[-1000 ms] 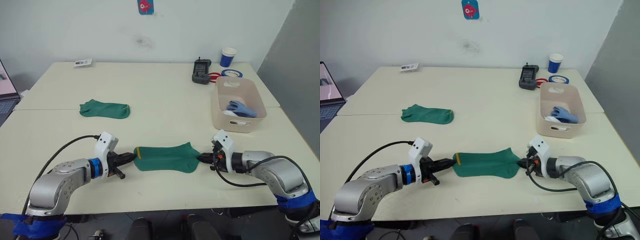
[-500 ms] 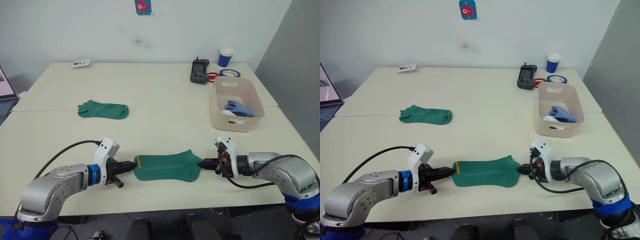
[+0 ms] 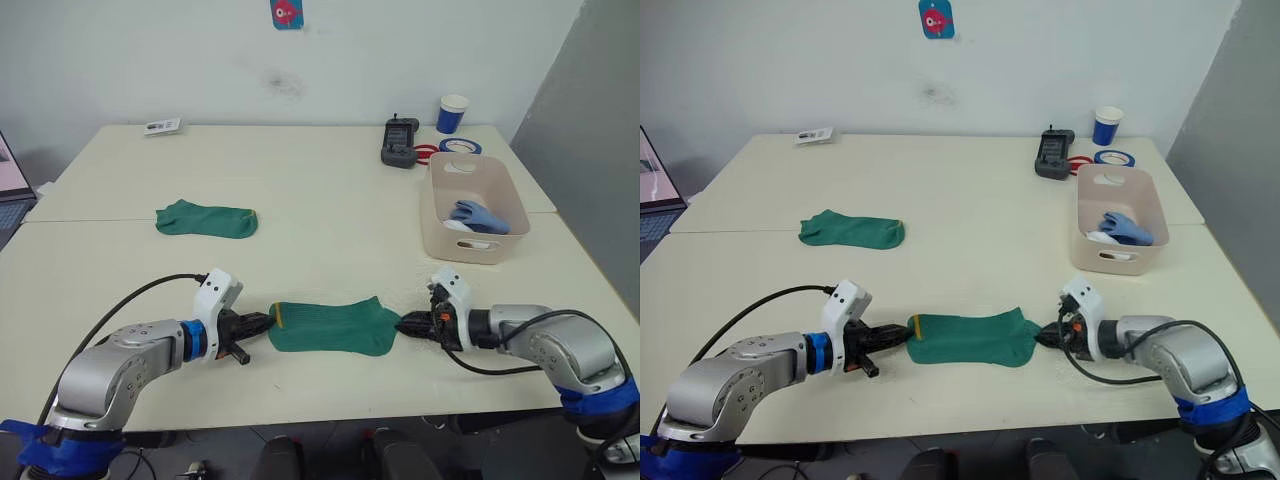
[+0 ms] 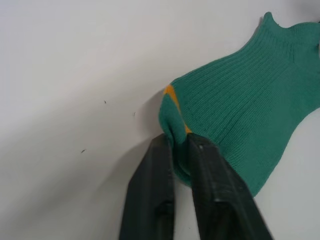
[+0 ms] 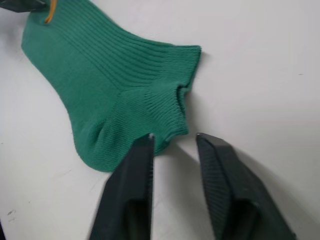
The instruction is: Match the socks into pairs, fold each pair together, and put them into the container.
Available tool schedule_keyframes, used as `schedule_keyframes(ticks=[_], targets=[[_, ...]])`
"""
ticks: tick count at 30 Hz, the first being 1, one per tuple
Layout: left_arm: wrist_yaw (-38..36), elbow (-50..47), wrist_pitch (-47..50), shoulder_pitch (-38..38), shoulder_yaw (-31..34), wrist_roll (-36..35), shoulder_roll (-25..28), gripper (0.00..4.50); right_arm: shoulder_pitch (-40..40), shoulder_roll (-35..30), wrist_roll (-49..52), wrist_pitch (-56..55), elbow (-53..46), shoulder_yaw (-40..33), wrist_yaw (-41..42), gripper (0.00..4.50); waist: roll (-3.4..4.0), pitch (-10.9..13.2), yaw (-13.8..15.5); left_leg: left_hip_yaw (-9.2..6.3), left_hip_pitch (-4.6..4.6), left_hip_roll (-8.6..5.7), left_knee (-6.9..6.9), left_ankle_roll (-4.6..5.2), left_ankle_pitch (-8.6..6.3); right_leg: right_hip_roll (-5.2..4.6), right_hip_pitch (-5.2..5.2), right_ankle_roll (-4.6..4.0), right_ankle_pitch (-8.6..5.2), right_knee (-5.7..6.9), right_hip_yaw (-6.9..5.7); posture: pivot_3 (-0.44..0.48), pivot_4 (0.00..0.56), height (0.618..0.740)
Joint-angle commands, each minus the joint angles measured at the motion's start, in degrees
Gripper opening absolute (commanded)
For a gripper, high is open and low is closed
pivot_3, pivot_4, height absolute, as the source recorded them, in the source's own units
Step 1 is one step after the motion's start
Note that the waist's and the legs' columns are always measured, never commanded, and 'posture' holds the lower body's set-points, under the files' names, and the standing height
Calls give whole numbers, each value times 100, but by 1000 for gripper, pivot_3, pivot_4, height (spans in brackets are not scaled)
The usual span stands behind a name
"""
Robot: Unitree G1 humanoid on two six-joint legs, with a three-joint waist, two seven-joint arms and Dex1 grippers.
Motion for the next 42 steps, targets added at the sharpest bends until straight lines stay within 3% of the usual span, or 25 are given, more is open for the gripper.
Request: schedule_keyframes(ticks=[1, 5, 6, 9, 13, 17, 22, 28, 34, 39, 42], targets=[[-136, 28, -168, -8, 222, 14, 195, 1932, -23, -87, 104, -136, -141, -352, 59, 2795, 0, 0, 0, 0, 0, 0, 0, 0, 0, 0, 0, 0, 0, 0, 0, 0, 150, 740], [-442, 327, -505, 48, 576, 33, 505, 3250, 174, -309, 224, -424, -260, -776, 304, 4294, 0, 0, 3, -2, 0, 0, 0, 0, 0, 0, 0, 0, 0, 0, -3, 0, 150, 740], [-570, 429, -706, 78, 713, 32, 561, 3515, 279, -412, 253, -652, -315, -902, 502, 4492, 0, 0, 6, -1, 0, 0, -1, 0, 0, 0, 0, 0, 0, -1, -3, 0, 150, 740], [-929, 880, -1431, 189, 1095, 143, 696, 4457, 736, -843, 6, -1622, -354, -1131, 1113, 4500, 1, 1, 14, 0, 0, 0, -3, 0, 0, -1, -1, -1, -1, -4, -3, 0, 150, 740], [-829, 1970, -2121, 66, 1637, 345, 664, 4484, 1341, -1283, -517, -2893, -15, -1368, 1529, 4500, 1, 1, 10, 2, 3, 0, -3, 1, 0, -4, 1, -1, -1, -4, -5, 0, 150, 740], [-878, 2453, -2996, 186, 1834, 600, 568, 4484, 1500, -1027, -232, -2938, 67, -1771, 1332, 4500, 0, 1, -8, 6, 4, 3, -2, 1, 0, -2, -1, -1, -1, -2, -2, 0, 150, 740], [-677, 2574, -3533, 249, 1826, 796, 323, 4484, 1403, -692, -379, -3032, -169, -1544, 991, 4500, 0, 1, 8, 7, 3, 27, -2, 0, 0, -7, 1, -1, 0, -1, -2, 0, 150, 740], [-468, 2539, -3875, 274, 1890, 858, 128, 4484, 335, 54, -401, -2663, -722, -694, 388, 4500, 1, 1, -37, 13, 7, 45, -2, 0, 0, 5, -1, -4, 2, 3, 0, 0, 150, 740], [99, 2139, -4338, 627, 2038, 970, -337, 4484, -950, 1140, -678, -2414, -542, 195, -244, 4500, -1, 0, -14, 19, 4, 58, -3, -1, 0, 13, -8, -9, 5, 4, 0, 0, 150, 740], [626, 1618, -4358, 949, 2026, 1016, -762, 4484, -1188, 1513, -891, -2521, -243, 397, -429, 4500, -12, -7, 51, 19, -1, 59, -1, -1, 0, 3, -5, -35, 20, -1, -10, 0, 150, 740], [982, 1588, -4222, 621, 1720, 1231, -891, 4484, -1152, 1555, -970, -2594, -173, 393, -444, 4500, -13, -8, 69, 28, -3, 58, 5, -1, 0, -4, -2, -33, 19, -1, -13, 0, 150, 740]])
